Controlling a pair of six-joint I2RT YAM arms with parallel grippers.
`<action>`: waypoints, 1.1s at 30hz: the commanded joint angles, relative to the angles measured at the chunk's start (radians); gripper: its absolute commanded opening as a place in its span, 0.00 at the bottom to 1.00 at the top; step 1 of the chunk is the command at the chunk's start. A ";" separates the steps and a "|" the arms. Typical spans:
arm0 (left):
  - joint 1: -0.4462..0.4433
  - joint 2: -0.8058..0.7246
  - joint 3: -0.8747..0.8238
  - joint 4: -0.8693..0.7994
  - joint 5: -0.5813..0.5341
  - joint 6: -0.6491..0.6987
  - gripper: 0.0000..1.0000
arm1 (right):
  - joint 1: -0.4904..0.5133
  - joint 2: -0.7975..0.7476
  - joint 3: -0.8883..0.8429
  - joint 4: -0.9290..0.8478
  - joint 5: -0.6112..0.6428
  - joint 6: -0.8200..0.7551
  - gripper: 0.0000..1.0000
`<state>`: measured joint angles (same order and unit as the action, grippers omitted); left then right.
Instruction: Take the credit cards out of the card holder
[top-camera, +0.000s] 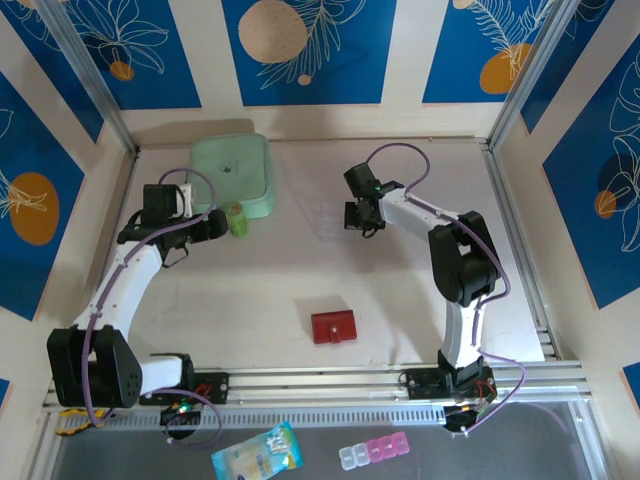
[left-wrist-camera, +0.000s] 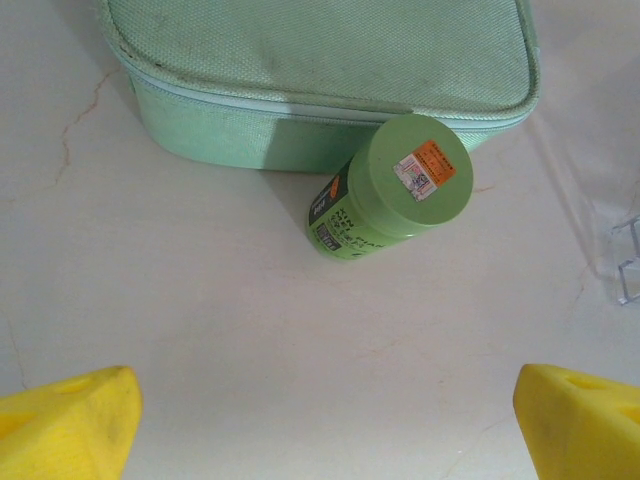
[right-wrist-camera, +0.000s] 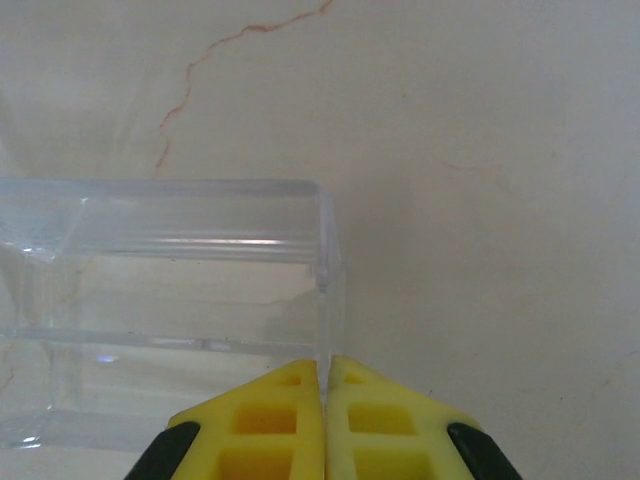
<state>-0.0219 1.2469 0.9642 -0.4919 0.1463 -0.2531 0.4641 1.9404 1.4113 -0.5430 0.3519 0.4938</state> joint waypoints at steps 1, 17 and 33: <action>0.005 0.006 0.032 -0.022 -0.020 0.021 0.95 | 0.000 0.000 0.023 0.000 -0.012 -0.047 0.06; 0.005 0.009 0.032 -0.024 -0.027 0.021 0.95 | -0.005 0.027 0.052 -0.023 -0.021 -0.044 0.12; -0.004 -0.009 0.033 -0.028 0.019 0.004 0.95 | 0.027 -0.163 0.012 -0.126 -0.040 -0.008 0.29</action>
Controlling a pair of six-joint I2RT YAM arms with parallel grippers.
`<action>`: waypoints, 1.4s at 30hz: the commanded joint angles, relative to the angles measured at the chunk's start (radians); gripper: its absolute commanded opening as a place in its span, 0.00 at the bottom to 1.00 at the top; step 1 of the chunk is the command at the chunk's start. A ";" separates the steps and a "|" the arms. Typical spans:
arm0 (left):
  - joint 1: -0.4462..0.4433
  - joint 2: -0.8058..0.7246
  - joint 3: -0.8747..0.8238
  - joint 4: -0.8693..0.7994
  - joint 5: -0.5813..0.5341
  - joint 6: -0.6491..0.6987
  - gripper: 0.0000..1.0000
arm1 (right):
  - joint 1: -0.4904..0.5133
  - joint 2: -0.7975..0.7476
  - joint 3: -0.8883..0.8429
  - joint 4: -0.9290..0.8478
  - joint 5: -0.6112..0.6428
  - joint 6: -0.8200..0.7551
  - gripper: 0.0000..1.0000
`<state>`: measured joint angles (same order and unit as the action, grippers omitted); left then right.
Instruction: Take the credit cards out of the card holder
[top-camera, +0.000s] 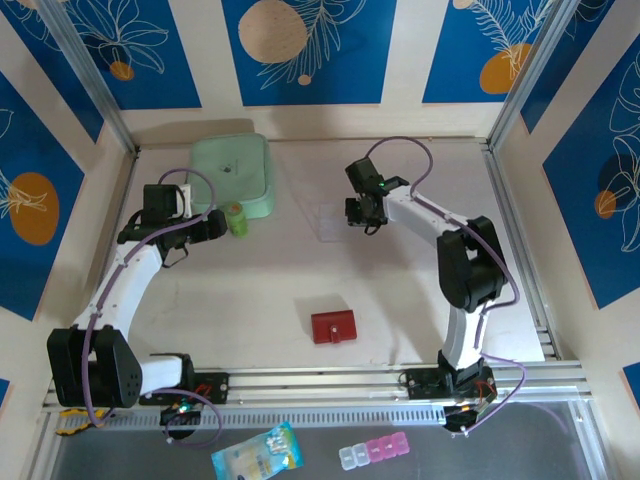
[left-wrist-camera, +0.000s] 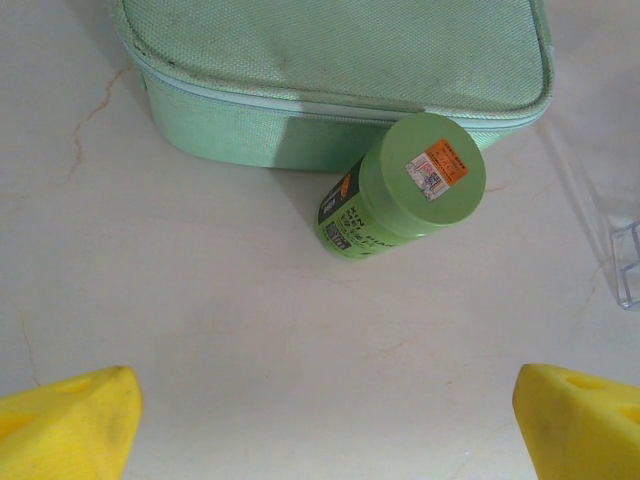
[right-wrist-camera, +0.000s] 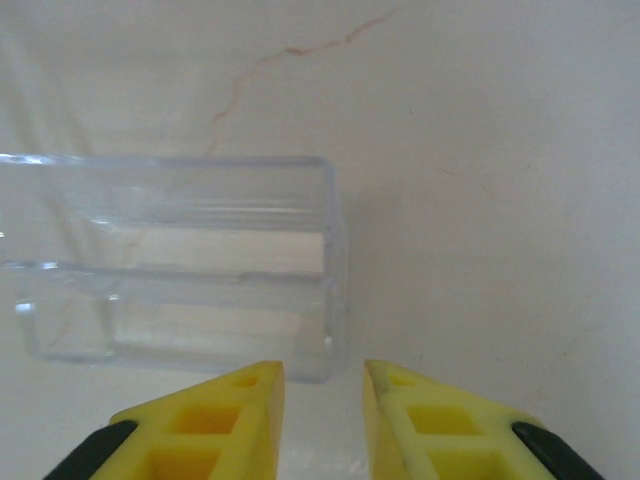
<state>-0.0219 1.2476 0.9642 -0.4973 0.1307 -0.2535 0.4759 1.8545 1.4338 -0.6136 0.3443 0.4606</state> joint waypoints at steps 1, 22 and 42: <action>-0.006 -0.010 0.031 -0.021 0.047 0.003 0.95 | 0.020 -0.097 -0.025 -0.066 -0.052 0.039 0.31; -0.009 -0.019 0.026 -0.005 0.100 -0.016 0.95 | 0.477 -0.608 -0.602 -0.029 -0.213 1.085 0.99; -0.013 0.010 0.015 0.002 0.120 -0.033 0.95 | 0.558 -0.444 -0.713 0.169 -0.210 1.529 0.99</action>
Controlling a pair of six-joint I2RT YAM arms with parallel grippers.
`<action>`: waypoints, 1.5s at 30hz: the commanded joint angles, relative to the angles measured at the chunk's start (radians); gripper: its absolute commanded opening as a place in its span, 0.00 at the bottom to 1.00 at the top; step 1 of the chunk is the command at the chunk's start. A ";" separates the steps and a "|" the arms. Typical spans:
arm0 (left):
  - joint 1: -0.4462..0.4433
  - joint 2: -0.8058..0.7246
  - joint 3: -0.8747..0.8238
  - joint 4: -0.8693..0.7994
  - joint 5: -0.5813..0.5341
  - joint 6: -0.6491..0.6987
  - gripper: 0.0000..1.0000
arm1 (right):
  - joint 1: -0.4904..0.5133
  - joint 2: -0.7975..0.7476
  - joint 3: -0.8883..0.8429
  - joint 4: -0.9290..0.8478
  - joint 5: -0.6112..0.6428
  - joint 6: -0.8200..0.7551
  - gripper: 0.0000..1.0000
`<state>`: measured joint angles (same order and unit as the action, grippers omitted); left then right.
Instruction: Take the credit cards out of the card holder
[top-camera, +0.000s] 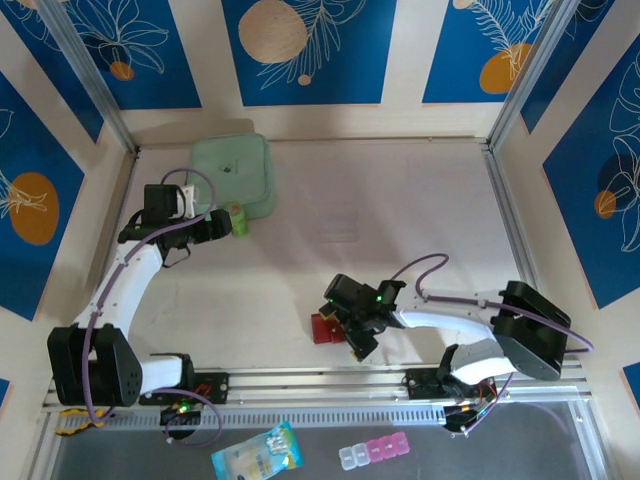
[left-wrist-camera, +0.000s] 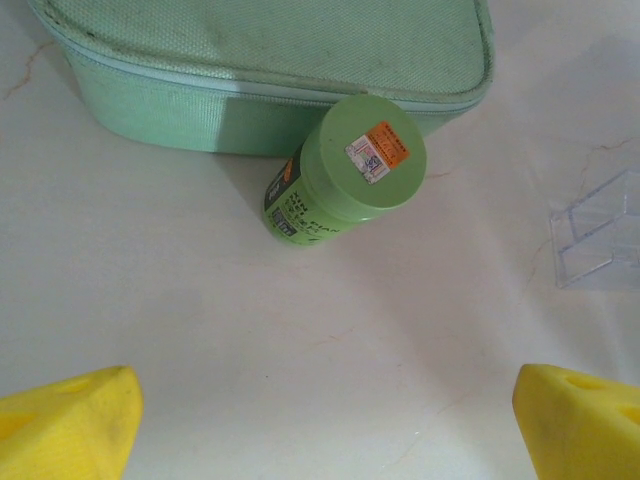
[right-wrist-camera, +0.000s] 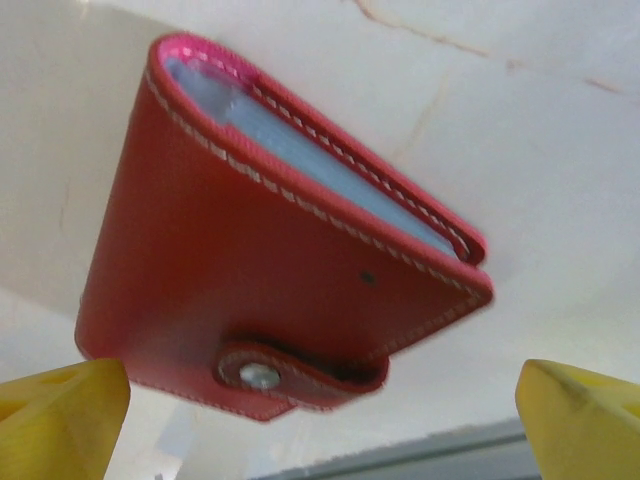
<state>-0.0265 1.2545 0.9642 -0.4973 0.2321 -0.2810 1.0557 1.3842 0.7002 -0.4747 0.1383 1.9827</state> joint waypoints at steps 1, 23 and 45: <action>-0.009 0.001 0.014 0.003 0.017 -0.005 0.95 | -0.037 0.035 0.029 0.033 0.000 -0.018 0.99; -0.212 -0.009 -0.017 -0.063 0.088 -0.140 0.90 | -0.266 0.159 0.294 -0.114 -0.157 -0.786 0.84; -0.160 0.036 0.032 -0.179 0.034 0.029 0.94 | -0.033 0.512 0.620 -0.431 0.031 -0.739 0.94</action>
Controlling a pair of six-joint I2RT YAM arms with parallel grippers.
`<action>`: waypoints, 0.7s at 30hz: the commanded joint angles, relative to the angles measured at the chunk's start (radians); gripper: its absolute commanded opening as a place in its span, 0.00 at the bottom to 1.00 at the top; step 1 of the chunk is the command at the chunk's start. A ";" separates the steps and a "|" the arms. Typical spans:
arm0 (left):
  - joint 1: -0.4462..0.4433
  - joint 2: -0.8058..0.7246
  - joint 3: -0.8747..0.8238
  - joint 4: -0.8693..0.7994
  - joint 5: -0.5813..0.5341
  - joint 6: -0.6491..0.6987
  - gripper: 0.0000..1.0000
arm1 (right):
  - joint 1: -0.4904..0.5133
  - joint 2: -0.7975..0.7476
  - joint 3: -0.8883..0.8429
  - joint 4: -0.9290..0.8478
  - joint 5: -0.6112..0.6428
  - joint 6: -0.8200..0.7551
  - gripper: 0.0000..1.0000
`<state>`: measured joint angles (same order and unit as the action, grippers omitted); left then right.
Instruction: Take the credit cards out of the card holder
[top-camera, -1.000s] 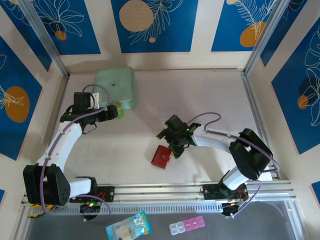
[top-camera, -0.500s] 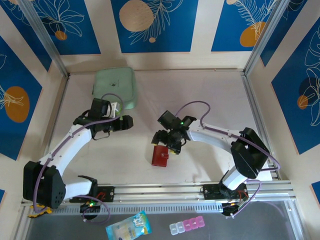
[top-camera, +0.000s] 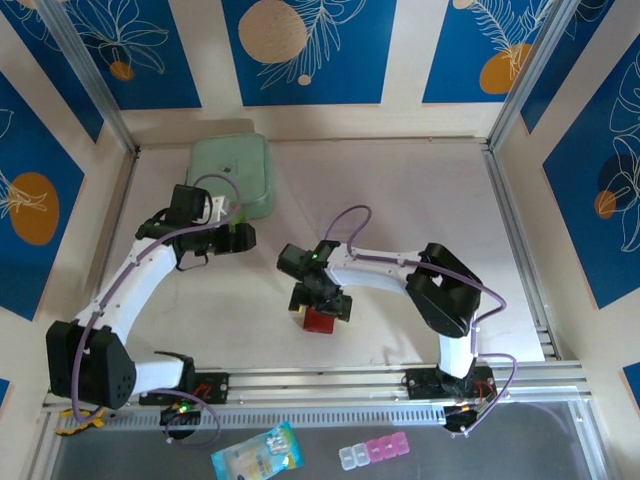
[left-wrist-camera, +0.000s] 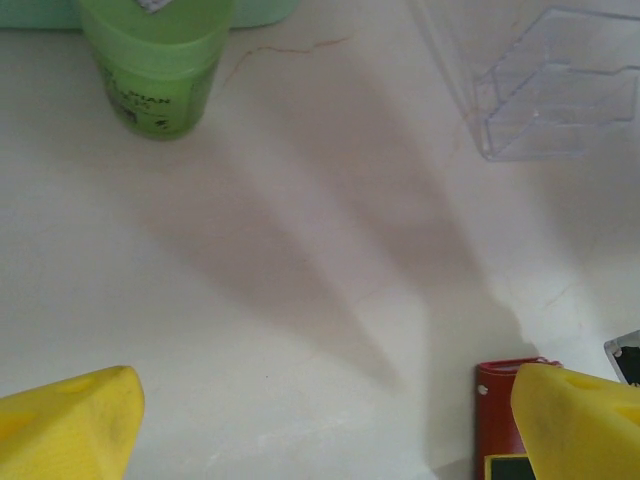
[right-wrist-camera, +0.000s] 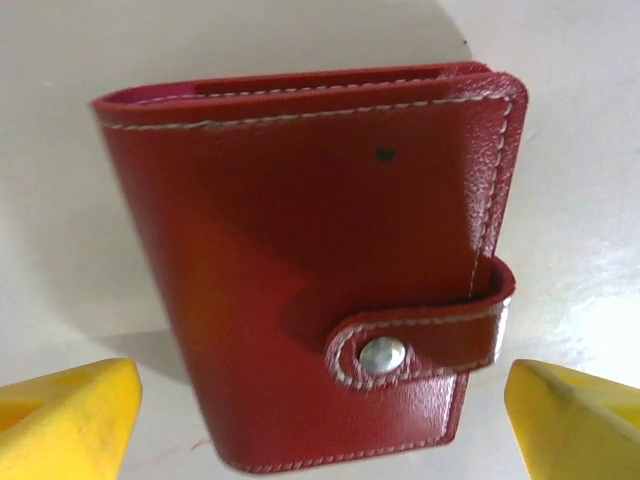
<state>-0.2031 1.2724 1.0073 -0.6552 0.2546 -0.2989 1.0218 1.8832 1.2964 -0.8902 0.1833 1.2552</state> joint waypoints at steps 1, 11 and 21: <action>0.019 0.022 -0.009 -0.030 0.013 0.055 0.94 | -0.001 0.017 0.021 -0.005 -0.019 -0.018 0.93; 0.022 0.013 -0.019 -0.027 -0.004 0.065 0.94 | -0.019 0.062 0.008 0.029 -0.050 -0.062 0.84; 0.015 0.001 -0.044 0.012 0.057 -0.020 0.93 | -0.073 0.041 0.017 0.050 -0.053 -0.173 0.73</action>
<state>-0.1902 1.2881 0.9806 -0.6655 0.2665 -0.2745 0.9771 1.9339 1.2980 -0.8516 0.1329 1.1416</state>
